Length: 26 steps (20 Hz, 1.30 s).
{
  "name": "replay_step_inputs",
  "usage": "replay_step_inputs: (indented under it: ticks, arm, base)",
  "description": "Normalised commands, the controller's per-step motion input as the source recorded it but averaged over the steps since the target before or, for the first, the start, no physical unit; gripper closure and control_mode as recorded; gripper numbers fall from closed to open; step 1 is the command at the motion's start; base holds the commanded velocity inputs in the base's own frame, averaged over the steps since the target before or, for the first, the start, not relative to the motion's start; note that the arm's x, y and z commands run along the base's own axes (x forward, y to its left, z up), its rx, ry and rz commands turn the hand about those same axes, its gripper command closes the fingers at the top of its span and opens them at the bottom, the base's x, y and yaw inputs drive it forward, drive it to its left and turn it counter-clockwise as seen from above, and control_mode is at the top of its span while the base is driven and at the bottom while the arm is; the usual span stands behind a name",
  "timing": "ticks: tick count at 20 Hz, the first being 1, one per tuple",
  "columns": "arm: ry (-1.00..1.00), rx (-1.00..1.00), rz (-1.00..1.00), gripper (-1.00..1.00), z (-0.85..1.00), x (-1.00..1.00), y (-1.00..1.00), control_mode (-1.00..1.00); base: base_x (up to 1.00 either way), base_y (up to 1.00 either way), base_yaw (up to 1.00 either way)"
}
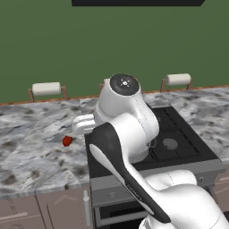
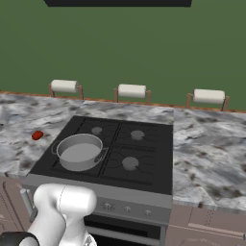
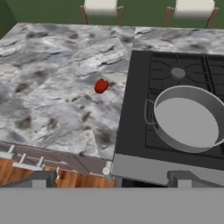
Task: Turn on the burner for the pot on the stove. Wait thirty seconds for the pot to heat up. Then add the bell pepper to the pot.
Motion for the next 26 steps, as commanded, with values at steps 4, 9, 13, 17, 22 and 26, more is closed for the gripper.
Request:
replay_step_inputs:
  ticks: [4,9,13,17,22,26]
  arm:
    - [0.04,0.0,0.0,-1.0,0.0,0.46,0.03,-1.0]
    - [0.09,0.02,0.0,-1.0,-0.04,0.53,0.03,-1.0]
    - [0.09,0.07,0.0,-1.0,-0.03,0.36,0.0,-1.0]
    - [0.07,0.07,0.0,-1.0,-0.04,0.27,0.0,-1.0]
    - [0.03,0.01,0.0,-1.0,-0.01,0.3,0.05,-1.0]
    - [0.01,0.0,0.0,-1.0,-0.01,0.36,0.07,-1.0]
  base:
    - [0.0,0.0,0.0]
    - [0.0,0.0,0.0]
    - [0.0,0.0,0.0]
    - [0.0,0.0,0.0]
    - [0.0,0.0,0.0]
    - [0.0,0.0,0.0]
